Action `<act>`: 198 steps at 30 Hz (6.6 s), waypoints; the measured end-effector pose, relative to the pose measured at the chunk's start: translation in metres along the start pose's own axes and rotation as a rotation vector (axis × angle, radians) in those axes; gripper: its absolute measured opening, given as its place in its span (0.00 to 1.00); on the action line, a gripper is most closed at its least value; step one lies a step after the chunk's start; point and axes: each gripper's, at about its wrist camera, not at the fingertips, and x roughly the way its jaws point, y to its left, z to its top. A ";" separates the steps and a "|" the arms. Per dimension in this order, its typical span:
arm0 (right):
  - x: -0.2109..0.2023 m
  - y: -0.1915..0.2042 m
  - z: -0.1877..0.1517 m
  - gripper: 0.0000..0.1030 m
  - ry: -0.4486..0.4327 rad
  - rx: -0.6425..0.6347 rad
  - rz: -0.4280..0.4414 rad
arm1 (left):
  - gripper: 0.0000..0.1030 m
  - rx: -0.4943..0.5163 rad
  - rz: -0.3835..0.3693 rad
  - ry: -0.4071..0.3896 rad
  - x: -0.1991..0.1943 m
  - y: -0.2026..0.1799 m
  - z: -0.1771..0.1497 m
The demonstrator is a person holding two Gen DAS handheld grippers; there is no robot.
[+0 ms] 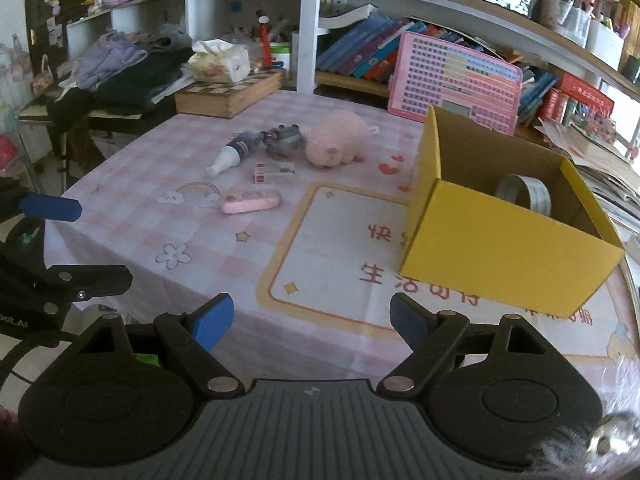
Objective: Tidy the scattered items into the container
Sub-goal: 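Move both tools back toward the remaining items on the tablecloth, then grasp the pink stick with the left tool while the right tool grasps the small staple box, then carry the pink stick and staple box over the yellow box with both tools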
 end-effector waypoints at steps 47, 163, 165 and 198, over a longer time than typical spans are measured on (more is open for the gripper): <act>0.116 -0.025 0.120 0.80 0.028 -0.007 0.121 | 0.93 -0.074 0.094 0.022 0.100 0.016 0.053; 0.032 0.009 0.079 0.50 0.086 0.029 0.187 | 0.22 -0.077 -0.098 -0.093 -0.004 0.021 0.043; 0.026 0.009 0.074 0.50 0.082 0.037 0.177 | 0.22 -0.067 -0.110 -0.095 -0.007 0.019 0.042; -0.045 -0.037 -0.004 0.50 0.085 0.292 -0.059 | 0.22 0.142 -0.364 -0.074 -0.007 -0.055 0.037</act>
